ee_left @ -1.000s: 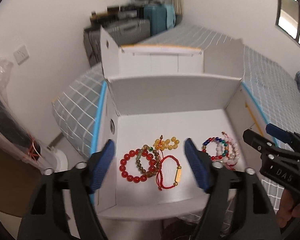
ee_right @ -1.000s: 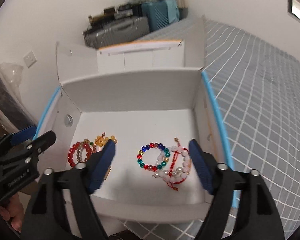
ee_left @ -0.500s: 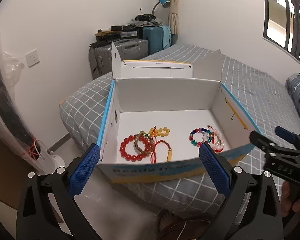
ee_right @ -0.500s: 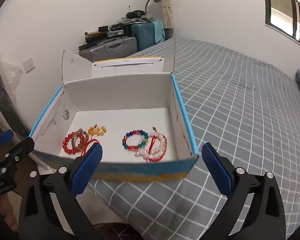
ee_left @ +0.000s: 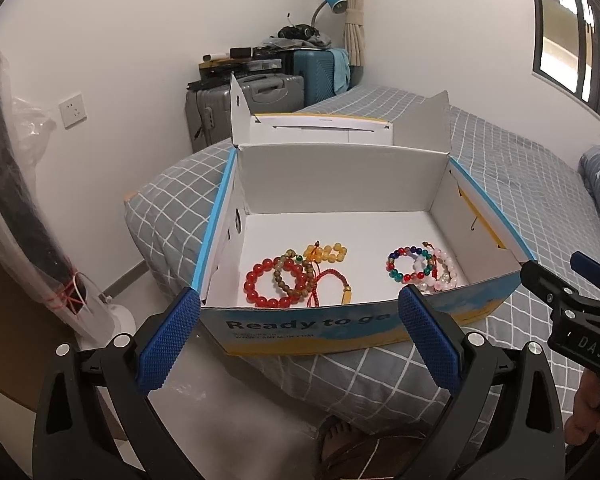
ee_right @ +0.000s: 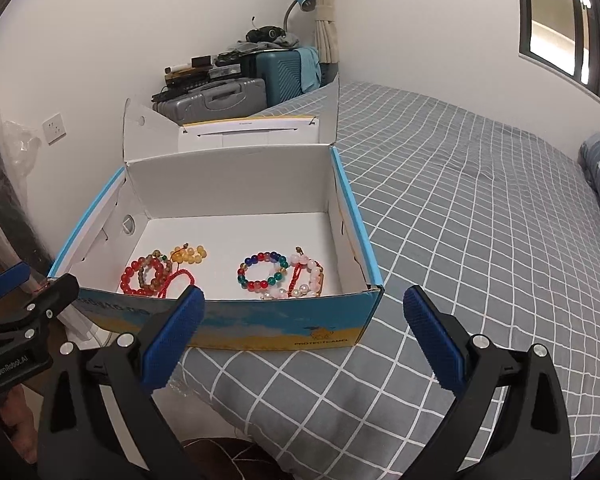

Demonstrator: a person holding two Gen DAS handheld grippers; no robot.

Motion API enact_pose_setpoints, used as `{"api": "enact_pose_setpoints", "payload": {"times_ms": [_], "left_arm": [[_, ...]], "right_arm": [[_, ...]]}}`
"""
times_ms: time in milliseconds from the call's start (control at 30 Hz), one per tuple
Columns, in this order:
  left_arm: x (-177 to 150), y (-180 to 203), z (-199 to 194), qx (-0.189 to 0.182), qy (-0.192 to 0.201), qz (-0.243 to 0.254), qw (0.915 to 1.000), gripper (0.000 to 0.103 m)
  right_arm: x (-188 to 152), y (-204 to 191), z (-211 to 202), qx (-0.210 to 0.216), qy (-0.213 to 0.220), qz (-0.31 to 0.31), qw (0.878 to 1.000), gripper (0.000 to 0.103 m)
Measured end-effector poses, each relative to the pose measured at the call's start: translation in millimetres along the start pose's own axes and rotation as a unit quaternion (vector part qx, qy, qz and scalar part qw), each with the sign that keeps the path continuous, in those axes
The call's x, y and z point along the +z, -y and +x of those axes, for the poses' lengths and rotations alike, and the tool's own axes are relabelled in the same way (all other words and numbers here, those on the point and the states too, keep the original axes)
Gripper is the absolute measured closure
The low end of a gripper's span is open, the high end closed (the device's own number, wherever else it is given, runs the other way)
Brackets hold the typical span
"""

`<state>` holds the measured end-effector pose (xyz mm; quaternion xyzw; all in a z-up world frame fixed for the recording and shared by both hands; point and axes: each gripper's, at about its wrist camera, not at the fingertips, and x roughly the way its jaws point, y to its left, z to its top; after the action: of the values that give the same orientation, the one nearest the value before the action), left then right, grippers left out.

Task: Organize jewelry

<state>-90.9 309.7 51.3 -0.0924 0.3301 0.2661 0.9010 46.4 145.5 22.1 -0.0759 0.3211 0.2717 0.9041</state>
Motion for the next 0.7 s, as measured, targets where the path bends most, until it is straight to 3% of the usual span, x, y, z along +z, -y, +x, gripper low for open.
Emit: {"api": "enact_pose_setpoints", "payload": {"times_ms": [700], "left_arm": [[-0.1, 8.6, 4.4, 0.005, -0.003, 0.010, 0.9999, 0.006]], "right_arm": [[-0.5, -1.9, 0.7, 0.000, -0.004, -0.004, 1.000, 0.007]]}}
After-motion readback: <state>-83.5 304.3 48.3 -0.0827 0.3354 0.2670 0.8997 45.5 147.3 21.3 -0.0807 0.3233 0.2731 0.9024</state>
